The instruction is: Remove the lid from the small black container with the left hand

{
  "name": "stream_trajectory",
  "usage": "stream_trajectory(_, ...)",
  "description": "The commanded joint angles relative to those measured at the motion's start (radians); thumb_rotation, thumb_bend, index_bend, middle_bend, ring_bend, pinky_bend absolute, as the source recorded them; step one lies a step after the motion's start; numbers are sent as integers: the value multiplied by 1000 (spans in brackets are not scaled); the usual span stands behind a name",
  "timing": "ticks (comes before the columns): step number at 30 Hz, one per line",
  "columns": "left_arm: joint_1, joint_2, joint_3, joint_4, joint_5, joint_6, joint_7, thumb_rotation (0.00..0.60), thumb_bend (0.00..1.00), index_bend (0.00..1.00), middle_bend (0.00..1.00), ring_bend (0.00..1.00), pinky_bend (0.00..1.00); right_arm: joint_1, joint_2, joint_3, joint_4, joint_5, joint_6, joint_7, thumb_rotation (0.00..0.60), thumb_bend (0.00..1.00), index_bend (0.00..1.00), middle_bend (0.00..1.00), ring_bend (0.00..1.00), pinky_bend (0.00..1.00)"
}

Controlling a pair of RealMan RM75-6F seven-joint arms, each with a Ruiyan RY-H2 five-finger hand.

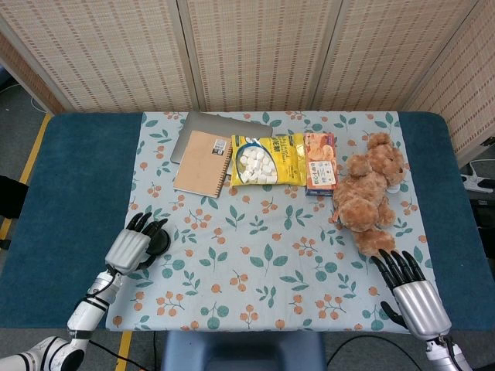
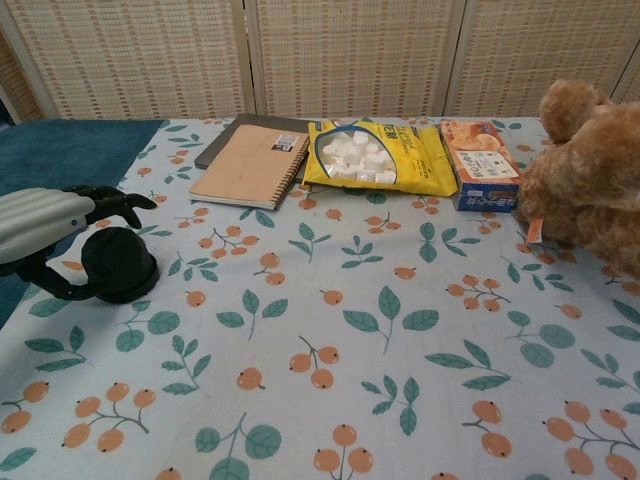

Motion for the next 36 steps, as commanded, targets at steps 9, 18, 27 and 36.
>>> stream_trajectory(9,-20,15,-10,-11,-80,-42,82,600,318,259,203,78,74,4,4,-2,-1,0,-10,4,600,179,0,0,0,0)
stream_trajectory(18,-22,-1,-3,10,-54,-14,57,600,349,397,391,221,93,3,3,-3,-2,-1,-9,2,600,179,0,0,0,0)
stream_trajectory(27,-17,-9,-3,27,-6,34,-38,600,448,523,552,344,140,4,2,-2,-2,1,-11,2,600,179,0,0,0,0)
stream_trajectory(36,-3,49,-24,-35,23,104,-93,600,461,520,549,348,146,2,5,-3,-3,-3,-5,6,600,178,0,0,0,0)
